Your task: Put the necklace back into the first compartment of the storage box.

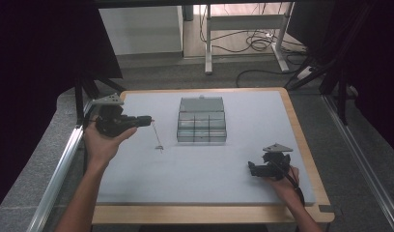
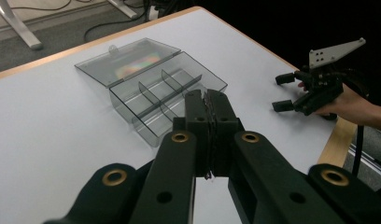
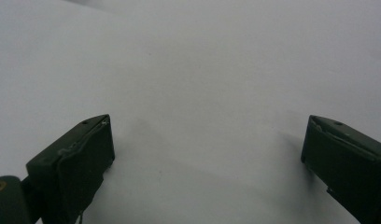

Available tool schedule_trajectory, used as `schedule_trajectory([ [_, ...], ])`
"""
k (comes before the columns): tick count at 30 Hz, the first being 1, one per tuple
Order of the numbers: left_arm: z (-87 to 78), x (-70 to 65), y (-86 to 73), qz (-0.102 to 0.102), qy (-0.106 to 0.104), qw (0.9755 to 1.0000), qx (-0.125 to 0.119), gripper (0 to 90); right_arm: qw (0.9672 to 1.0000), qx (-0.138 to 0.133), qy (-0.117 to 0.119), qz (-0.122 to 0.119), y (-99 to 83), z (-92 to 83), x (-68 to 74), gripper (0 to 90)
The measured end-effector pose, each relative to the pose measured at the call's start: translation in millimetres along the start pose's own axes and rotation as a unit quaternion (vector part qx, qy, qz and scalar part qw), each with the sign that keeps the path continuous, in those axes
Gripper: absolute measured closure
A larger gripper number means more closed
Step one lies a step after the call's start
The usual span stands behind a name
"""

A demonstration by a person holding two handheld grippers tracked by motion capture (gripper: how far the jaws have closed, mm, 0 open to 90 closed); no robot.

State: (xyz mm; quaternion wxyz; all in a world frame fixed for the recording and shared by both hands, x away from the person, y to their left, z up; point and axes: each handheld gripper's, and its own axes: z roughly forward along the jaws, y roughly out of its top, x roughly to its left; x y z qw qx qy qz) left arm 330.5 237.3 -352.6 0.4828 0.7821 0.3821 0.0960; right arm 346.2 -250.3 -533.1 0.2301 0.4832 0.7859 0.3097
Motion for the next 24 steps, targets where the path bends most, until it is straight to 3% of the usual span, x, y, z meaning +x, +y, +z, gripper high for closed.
schedule_trajectory([
  [24,12.0,-2.0,50.5,0.007,0.007,0.9999,0.009,89.6,1.0000,0.000,0.000,0.000,0.0,0.0,-0.1,2.2],
])
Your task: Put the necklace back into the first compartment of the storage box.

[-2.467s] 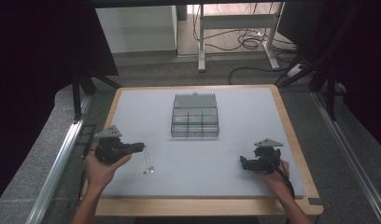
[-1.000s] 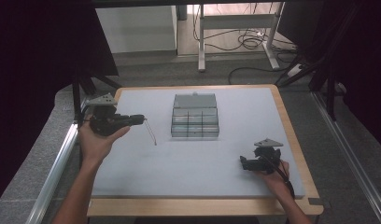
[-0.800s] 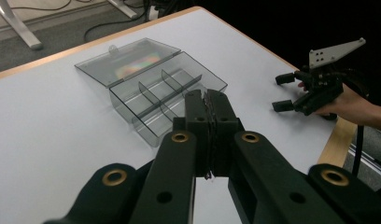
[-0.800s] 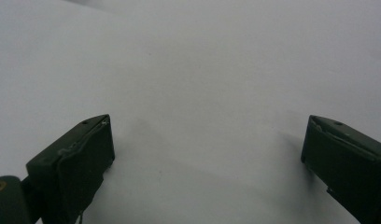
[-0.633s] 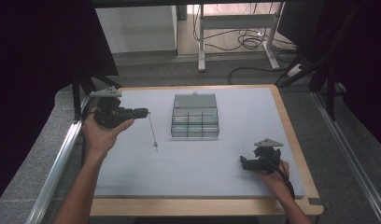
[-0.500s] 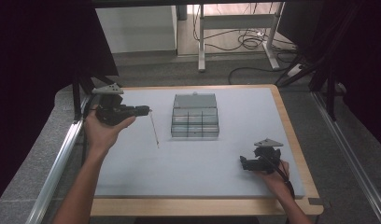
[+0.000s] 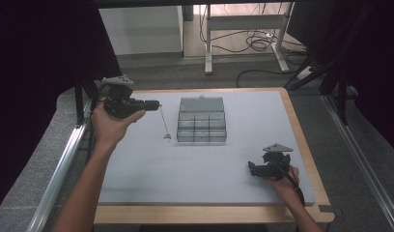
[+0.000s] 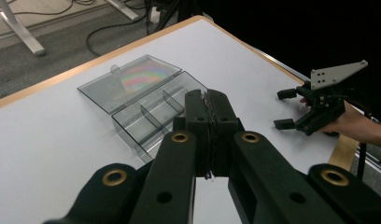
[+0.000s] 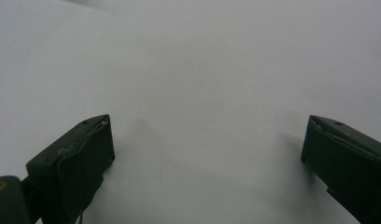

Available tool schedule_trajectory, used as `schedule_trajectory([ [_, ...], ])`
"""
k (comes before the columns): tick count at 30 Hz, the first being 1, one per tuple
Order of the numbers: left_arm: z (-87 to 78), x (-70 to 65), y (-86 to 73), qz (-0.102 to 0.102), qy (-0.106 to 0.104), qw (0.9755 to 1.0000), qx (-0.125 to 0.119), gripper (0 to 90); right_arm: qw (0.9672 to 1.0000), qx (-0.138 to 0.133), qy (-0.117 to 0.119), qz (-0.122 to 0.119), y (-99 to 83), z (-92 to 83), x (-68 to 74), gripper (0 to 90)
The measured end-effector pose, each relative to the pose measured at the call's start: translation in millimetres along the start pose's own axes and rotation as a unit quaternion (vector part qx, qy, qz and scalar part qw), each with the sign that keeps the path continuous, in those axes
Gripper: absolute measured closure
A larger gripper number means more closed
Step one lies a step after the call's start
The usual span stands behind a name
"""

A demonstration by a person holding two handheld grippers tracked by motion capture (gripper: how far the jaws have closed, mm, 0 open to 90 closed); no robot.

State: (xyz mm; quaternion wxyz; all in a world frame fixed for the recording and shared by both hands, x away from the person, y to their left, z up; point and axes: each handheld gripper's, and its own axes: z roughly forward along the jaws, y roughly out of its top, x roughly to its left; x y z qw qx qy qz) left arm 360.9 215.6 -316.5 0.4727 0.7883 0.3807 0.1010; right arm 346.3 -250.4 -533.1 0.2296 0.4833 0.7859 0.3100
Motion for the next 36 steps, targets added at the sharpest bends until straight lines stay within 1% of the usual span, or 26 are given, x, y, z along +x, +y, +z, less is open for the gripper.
schedule_trajectory([
  [3,1.3,1.7,3.4,-0.003,0.003,1.0000,-0.006,89.5,1.0000,0.000,0.000,0.001,0.0,0.0,0.1,2.2],
  [9,3.1,3.7,11.6,-0.006,0.006,0.9999,-0.008,89.6,1.0000,0.000,0.000,0.001,0.0,0.0,0.2,2.2],
  [13,2.3,5.7,19.7,-0.003,0.017,0.9998,-0.008,89.6,1.0000,0.000,0.000,0.001,0.0,0.0,0.2,2.2],
  [14,1.7,6.9,23.0,-0.004,0.018,0.9998,-0.009,89.6,1.0000,0.000,-0.001,0.000,0.0,0.1,0.2,2.1],
  [18,1.4,8.4,27.5,-0.002,0.021,0.9997,-0.010,89.5,1.0000,0.000,0.000,0.001,0.1,0.1,0.3,2.1],
  [20,2.8,9.0,29.3,-0.006,0.022,0.9997,-0.011,89.5,1.0000,0.000,0.000,0.001,0.1,0.1,0.2,2.1],
  [26,10.9,12.2,33.1,-0.013,0.020,0.9997,-0.011,89.6,1.0000,0.000,0.000,0.002,0.1,0.0,0.2,2.1],
  [29,19.3,15.1,35.3,-0.014,0.019,0.9997,-0.006,89.5,1.0000,0.000,0.000,0.002,0.1,0.0,0.2,2.1],
  [33,25.7,17.2,37.2,-0.017,0.018,0.9997,-0.005,89.5,1.0000,0.000,0.000,0.001,0.1,0.0,0.1,2.1],
  [35,29.9,19.4,38.4,-0.017,0.022,0.9996,-0.003,89.5,1.0000,0.001,0.000,0.002,0.1,0.0,0.1,2.1],
  [36,33.6,22.0,39.6,-0.021,0.023,0.9995,0.000,89.5,1.0000,0.001,0.001,0.002,0.2,-0.1,0.1,2.1],
])
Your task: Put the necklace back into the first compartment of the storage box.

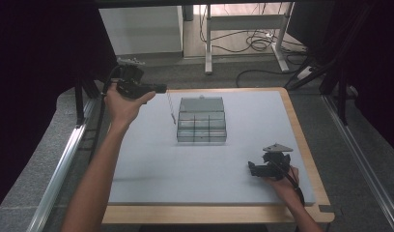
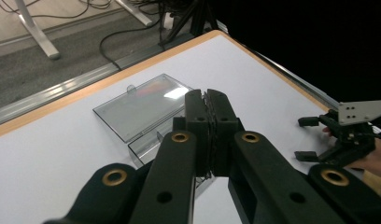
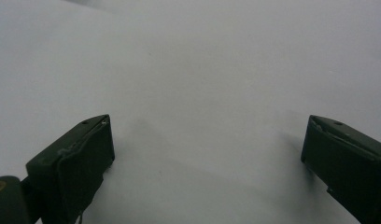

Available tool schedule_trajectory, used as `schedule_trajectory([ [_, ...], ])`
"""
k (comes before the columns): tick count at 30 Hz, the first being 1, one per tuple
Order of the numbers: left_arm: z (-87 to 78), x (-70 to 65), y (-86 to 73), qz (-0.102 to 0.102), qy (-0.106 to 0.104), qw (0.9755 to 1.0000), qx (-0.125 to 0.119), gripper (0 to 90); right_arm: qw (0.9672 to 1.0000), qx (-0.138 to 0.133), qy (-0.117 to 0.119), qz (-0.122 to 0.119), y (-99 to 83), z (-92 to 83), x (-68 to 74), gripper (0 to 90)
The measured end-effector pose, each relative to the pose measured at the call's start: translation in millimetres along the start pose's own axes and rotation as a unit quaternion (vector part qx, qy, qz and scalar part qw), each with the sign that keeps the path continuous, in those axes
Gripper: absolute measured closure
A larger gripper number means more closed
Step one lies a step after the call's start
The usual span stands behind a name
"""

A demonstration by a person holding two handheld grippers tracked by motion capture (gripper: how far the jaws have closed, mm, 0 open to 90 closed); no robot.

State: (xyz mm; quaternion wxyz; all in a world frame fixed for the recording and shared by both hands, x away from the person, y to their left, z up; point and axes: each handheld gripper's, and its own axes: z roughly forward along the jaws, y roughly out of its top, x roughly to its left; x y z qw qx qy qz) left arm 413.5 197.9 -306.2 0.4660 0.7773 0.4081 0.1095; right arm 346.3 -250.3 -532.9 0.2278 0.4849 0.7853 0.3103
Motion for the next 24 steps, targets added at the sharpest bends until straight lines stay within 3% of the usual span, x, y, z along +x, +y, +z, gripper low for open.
schedule_trajectory([
  [7,12.4,7.1,3.9,-0.003,0.009,1.0000,-0.001,89.5,1.0000,0.000,0.000,0.000,0.0,0.0,0.0,2.1],
  [24,40.2,14.8,5.8,-0.009,0.010,0.9998,0.012,89.5,1.0000,0.000,0.001,0.000,0.0,0.0,-0.1,2.1],
])
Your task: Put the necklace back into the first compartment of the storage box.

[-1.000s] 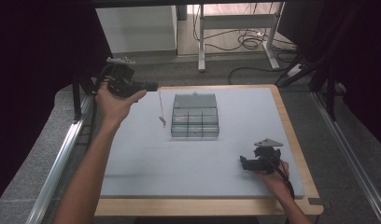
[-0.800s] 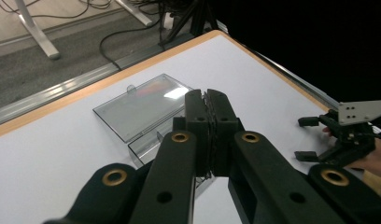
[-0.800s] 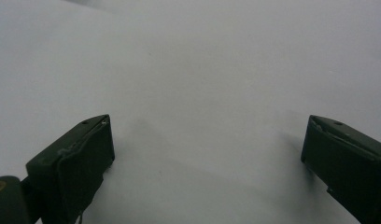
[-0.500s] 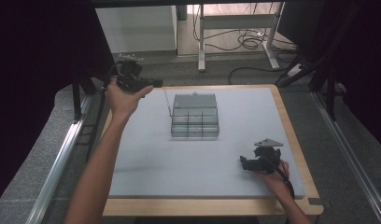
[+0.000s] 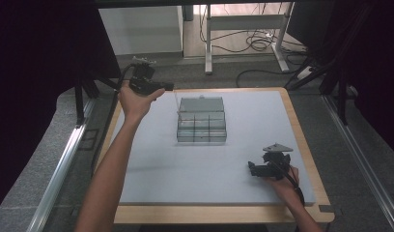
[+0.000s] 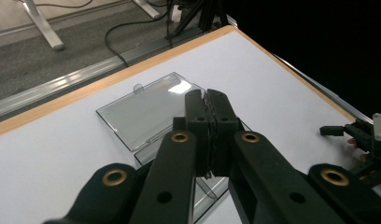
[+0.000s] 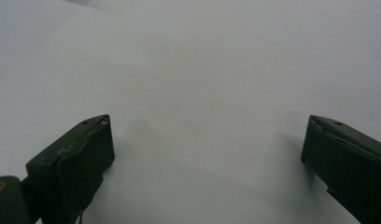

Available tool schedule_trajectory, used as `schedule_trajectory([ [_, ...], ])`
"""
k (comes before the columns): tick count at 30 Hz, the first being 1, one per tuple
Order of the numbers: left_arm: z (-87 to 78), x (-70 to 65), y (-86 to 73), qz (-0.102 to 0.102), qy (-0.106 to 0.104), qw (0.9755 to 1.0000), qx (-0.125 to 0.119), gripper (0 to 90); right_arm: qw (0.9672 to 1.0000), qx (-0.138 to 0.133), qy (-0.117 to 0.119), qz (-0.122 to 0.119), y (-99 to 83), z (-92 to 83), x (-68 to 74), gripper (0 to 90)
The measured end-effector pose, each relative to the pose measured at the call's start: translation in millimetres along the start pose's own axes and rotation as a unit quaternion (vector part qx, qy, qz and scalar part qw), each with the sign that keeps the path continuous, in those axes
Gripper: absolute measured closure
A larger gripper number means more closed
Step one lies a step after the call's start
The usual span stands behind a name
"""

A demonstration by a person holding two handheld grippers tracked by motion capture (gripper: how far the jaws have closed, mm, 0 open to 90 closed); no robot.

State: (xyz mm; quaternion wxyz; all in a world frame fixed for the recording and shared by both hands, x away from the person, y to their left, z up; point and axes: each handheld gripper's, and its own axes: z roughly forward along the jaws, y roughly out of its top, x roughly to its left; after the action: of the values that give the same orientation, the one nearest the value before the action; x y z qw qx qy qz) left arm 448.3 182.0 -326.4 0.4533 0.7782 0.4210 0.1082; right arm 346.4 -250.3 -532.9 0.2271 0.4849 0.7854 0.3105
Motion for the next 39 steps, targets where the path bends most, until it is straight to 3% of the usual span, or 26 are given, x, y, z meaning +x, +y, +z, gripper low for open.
schedule_trajectory([
  [7,10.8,4.6,4.5,-0.009,0.002,1.0000,0.000,89.5,1.0000,0.000,0.000,0.000,0.0,0.0,0.0,2.1],
  [18,30.4,7.5,0.3,-0.006,0.010,0.9999,0.008,89.6,1.0000,0.000,0.000,-0.001,-0.1,0.0,-0.1,2.1],
  [23,38.6,8.6,-4.8,-0.003,0.013,0.9998,0.011,89.6,1.0000,0.000,0.000,0.000,-0.1,0.0,-0.1,2.1],
  [39,74.3,17.9,-32.0,-0.022,-0.004,0.9993,0.028,89.5,1.0000,0.001,0.000,-0.002,0.0,0.0,-0.5,2.1],
])
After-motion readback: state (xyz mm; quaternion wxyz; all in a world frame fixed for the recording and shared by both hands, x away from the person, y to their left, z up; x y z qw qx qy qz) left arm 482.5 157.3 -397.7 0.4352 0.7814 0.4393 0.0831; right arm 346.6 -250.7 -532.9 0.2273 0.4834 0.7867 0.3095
